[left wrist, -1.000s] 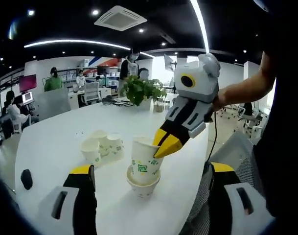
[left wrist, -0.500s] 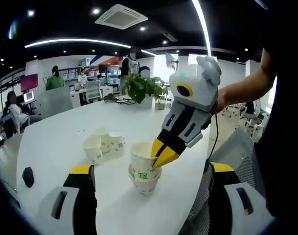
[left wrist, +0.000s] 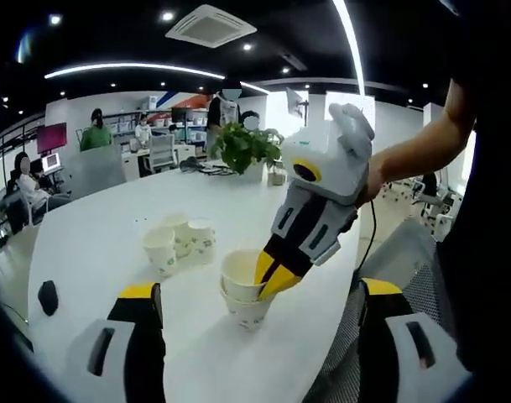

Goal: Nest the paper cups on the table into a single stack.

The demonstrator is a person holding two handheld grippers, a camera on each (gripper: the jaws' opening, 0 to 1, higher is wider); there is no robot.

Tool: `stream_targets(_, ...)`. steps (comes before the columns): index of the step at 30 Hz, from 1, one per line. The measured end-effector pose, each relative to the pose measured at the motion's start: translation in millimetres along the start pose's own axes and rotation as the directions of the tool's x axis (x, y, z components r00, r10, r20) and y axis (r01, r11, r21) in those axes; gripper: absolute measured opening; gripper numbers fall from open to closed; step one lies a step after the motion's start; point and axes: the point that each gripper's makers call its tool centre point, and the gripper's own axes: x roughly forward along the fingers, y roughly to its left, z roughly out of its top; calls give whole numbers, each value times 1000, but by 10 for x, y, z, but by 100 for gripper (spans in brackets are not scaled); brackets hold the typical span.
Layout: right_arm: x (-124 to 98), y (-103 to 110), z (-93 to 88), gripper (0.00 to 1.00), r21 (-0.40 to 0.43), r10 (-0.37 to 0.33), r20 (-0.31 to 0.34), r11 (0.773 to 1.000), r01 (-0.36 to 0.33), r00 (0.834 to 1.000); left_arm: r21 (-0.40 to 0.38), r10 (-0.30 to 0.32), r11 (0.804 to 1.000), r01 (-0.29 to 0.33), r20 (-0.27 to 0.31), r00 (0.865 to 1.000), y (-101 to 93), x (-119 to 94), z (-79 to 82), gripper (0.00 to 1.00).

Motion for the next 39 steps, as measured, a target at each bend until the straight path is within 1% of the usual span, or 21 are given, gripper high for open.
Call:
stream_targets(3,57,-2,6,0,3,11,0,1000,-11,1000,0,2,1000,-2,-4,1000,-4,-11,-24,95)
stream_targets(9,90,-35,49,0,9,16,4,1000,-16,1000,2,13,1000,-13,-14,1000,25,-36,-93,95)
stream_targets(14,99,-21,48,0,-13,18,-12,1000,-18,1000,1,20,1000,-20,-30,999,26,-42,-156,94)
stream_targets(19,99,9,37,0,-14,31,-14,999,-32,999,-3,19,1000,-19,-40,999,-5,-41,-194,93)
stream_targets(23,94,49,17,4,-30,34,-19,999,-35,999,-4,18,1000,-19,-44,999,-18,-46,-210,93)
stream_targets(29,46,60,38,5,-26,32,4,999,-32,999,-9,23,1000,-24,-45,999,-32,-56,-205,93)
stream_targets(32,31,67,17,5,-21,31,2,999,-31,1000,-12,24,1000,-24,-45,999,-22,-57,-215,93)
stream_targets(35,22,65,14,8,-17,26,8,1000,-25,1000,-12,23,1000,-24,-44,999,-21,-55,-208,93)
stream_targets(37,-25,58,74,12,-20,10,38,1000,-10,999,-12,26,1000,-26,-41,999,-16,-59,-195,93)
stream_targets(38,-33,59,82,14,-19,9,41,1000,-8,999,-12,26,1000,-26,-40,999,-15,-59,-193,93)
stream_targets(39,-66,45,138,16,10,-1,76,1000,0,997,-14,28,999,-29,-38,999,-3,-65,-187,93)
